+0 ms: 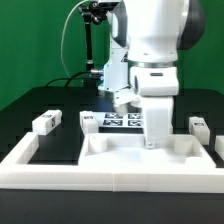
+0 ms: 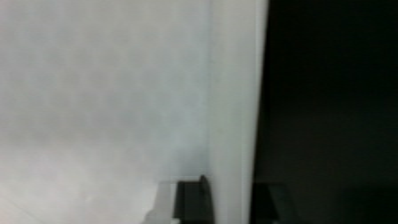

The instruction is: Assemble desk

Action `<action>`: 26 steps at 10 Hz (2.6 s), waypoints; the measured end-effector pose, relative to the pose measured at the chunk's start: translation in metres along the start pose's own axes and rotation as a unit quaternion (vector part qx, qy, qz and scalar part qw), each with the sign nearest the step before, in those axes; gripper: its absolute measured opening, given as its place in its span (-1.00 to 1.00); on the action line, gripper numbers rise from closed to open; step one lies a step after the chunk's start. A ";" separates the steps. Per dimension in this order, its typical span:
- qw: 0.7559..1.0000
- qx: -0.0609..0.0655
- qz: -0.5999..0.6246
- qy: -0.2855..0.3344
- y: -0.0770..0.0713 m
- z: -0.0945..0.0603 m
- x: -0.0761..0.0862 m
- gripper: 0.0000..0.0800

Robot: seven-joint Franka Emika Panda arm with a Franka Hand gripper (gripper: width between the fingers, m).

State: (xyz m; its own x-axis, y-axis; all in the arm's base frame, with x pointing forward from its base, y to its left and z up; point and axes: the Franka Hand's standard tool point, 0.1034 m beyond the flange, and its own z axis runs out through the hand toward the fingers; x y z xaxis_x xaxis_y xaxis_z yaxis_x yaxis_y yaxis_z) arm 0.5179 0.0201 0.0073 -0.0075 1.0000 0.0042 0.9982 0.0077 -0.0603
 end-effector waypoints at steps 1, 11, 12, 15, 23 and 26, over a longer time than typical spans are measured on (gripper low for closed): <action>1.000 0.010 -0.005 -0.002 0.000 0.000 0.007 -0.85; 1.000 0.020 0.021 -0.003 0.001 -0.005 0.034 -0.84; 1.000 0.016 0.025 -0.004 0.003 -0.013 0.034 -0.84; 0.999 0.012 0.036 -0.015 0.008 -0.042 0.031 0.13; 0.974 -0.032 0.222 -0.003 0.002 -0.063 0.060 0.62; 0.972 -0.032 0.234 -0.002 0.002 -0.062 0.060 0.62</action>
Offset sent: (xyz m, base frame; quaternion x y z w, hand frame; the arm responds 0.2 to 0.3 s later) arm 0.0171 0.0239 -0.0070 0.0110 0.0019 -0.0339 0.9994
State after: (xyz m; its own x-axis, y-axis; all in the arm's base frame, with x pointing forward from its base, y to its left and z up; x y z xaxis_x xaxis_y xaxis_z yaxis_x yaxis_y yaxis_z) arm 0.5229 0.0801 0.0697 0.4479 0.8940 -0.0132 0.8941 -0.4478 0.0068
